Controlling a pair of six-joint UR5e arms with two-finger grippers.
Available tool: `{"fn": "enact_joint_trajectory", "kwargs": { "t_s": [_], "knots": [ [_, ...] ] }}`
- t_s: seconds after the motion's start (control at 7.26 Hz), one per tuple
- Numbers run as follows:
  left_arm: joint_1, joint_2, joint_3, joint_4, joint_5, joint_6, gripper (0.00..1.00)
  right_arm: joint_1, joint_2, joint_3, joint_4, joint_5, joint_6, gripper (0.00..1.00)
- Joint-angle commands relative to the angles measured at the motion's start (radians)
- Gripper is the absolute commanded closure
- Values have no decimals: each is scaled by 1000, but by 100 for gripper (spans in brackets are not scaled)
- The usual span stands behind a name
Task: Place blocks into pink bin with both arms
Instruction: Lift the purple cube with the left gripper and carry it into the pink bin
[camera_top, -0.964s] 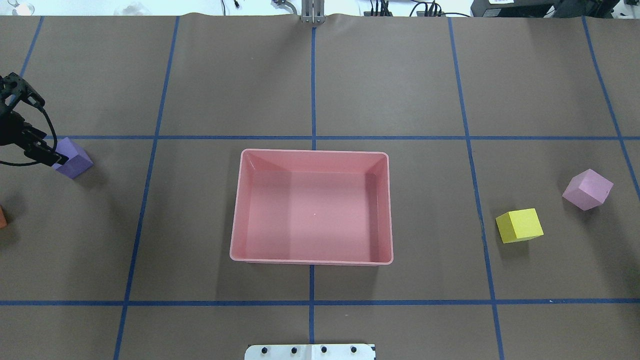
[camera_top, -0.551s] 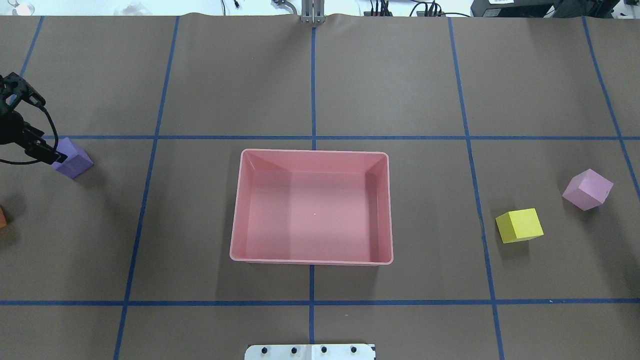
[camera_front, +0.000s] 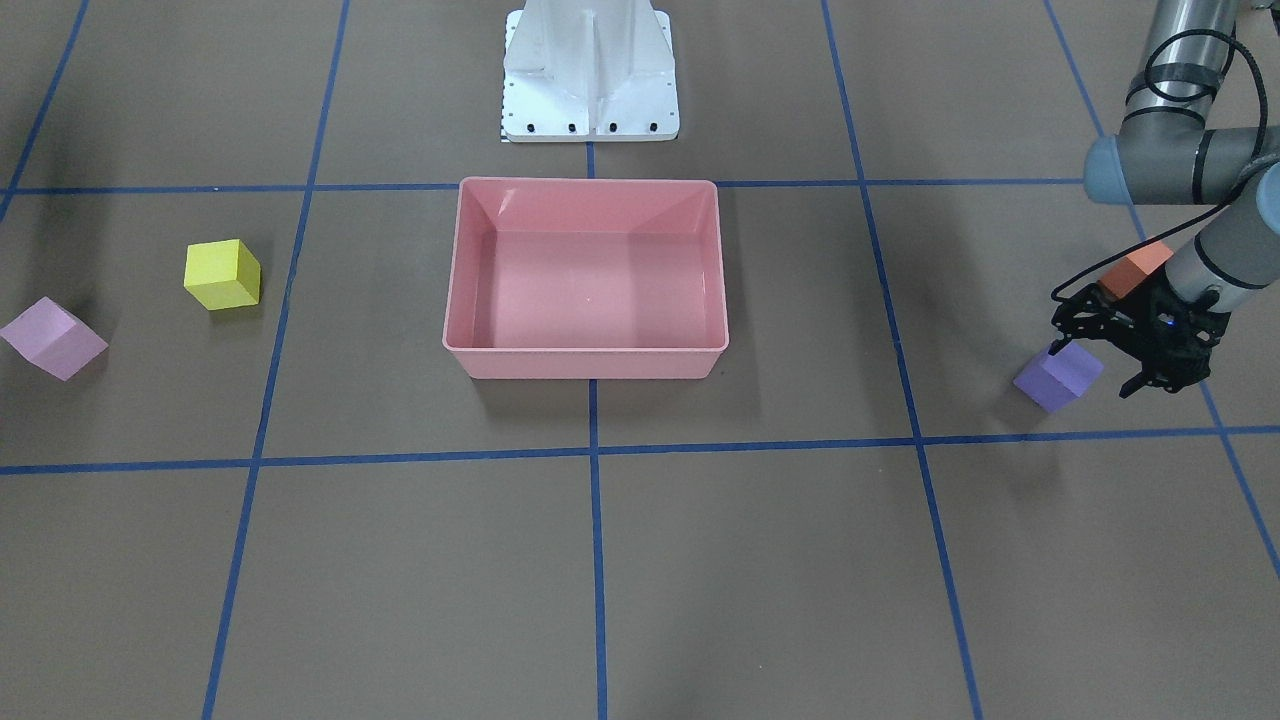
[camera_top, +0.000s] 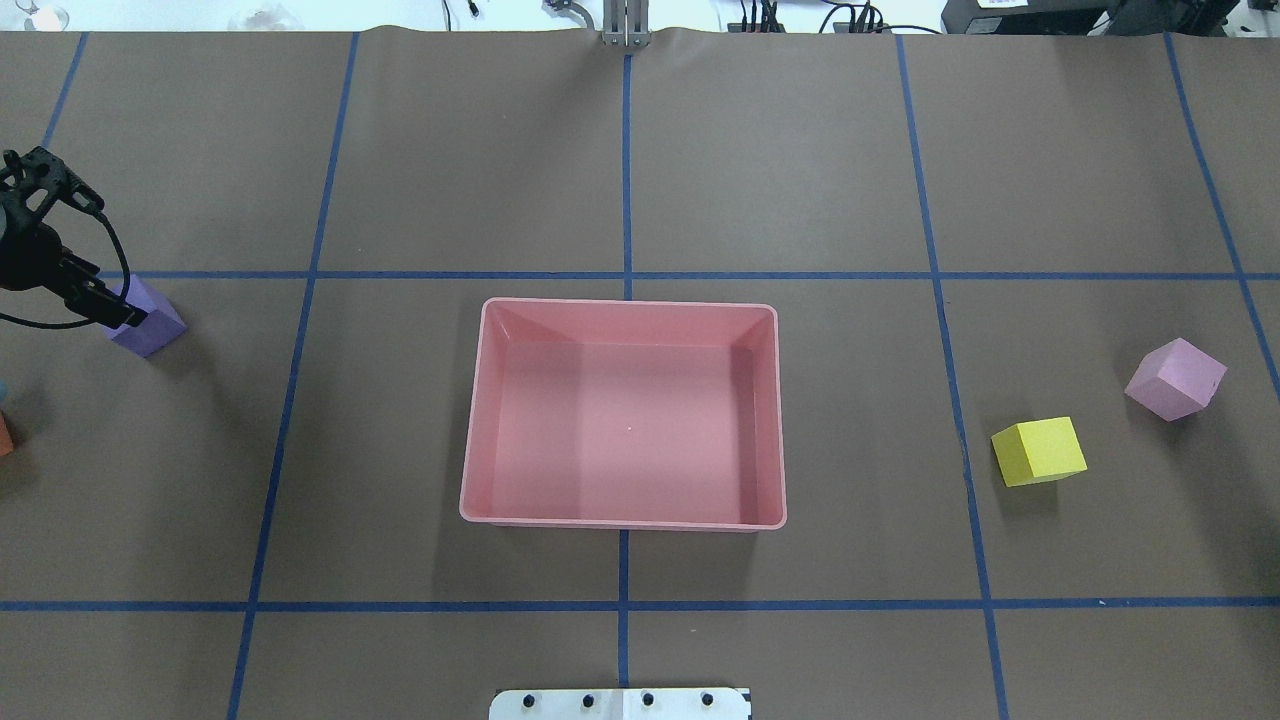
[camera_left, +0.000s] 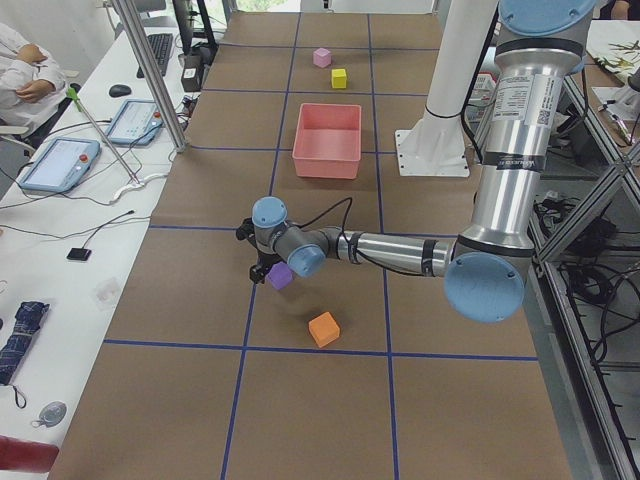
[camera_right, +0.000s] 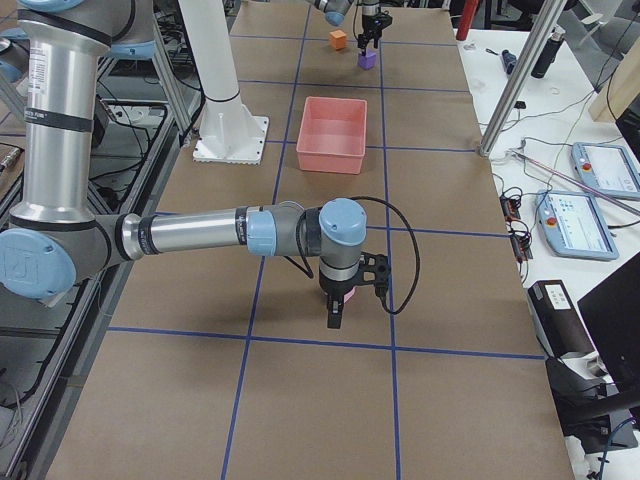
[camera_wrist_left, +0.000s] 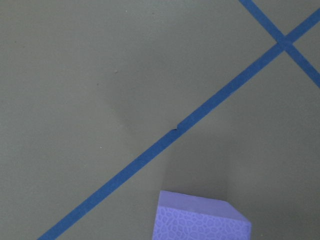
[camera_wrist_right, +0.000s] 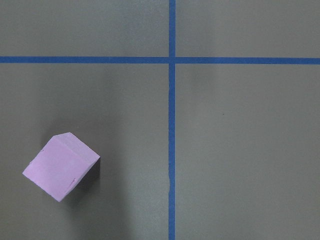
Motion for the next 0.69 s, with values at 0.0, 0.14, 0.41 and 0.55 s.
{"fn": "enact_joint_trajectory", "kwargs": {
  "t_s": [0.0,0.14,0.41,0.55],
  "knots": [
    [24,-13,26,-1,2,-1,0,0,0,-1,-2,0,0,0],
    [40,-13,29,0,2,-4,0,0,0,-1,0,0,0,0],
    [51,-14,31,0,2,-4,0,0,0,-1,0,0,0,0],
    [51,-14,37,0,2,-7,3,0,0,-1,0,0,0,0]
  ]
}}
